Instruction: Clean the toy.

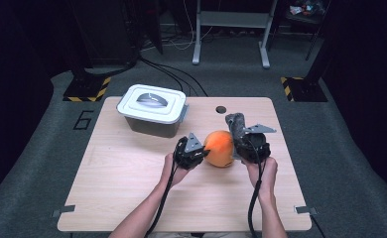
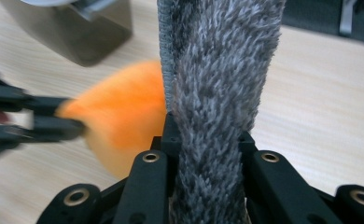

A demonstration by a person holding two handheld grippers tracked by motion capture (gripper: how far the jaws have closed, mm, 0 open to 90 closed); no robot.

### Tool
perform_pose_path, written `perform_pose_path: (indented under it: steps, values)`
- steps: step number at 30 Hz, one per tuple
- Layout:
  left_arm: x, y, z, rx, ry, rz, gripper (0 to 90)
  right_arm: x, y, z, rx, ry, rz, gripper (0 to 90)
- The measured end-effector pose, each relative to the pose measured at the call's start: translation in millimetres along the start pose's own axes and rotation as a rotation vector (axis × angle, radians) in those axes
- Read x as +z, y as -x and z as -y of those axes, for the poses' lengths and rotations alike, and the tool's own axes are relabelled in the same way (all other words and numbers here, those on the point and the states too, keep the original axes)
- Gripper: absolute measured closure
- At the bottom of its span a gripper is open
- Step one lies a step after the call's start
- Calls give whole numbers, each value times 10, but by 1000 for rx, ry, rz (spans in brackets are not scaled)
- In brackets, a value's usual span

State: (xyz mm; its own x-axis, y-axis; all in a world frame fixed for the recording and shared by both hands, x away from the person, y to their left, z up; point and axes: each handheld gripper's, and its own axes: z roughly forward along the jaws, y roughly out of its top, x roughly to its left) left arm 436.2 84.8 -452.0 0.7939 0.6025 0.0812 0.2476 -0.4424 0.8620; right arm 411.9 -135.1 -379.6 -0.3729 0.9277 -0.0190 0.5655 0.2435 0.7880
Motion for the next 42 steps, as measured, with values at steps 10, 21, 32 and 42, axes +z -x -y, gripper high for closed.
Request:
perform_pose_path:
  steps: [10, 21, 32, 42]
  values:
    - [62, 45, -13, 12, 8, 26, 758, 272, -224, -31, -105, -156, 42, 748]
    - [187, 29, 49, -42, -10, 41, 413, 366, -72, 54, -58, -170, 39, 755]
    - [274, 71, 42, -43, 15, 20, 663, 317, 71, 118, 22, -118, 5, 751]
    - [280, 83, 35, -73, 17, 10, 702, 215, -57, 100, -4, -35, -21, 743]
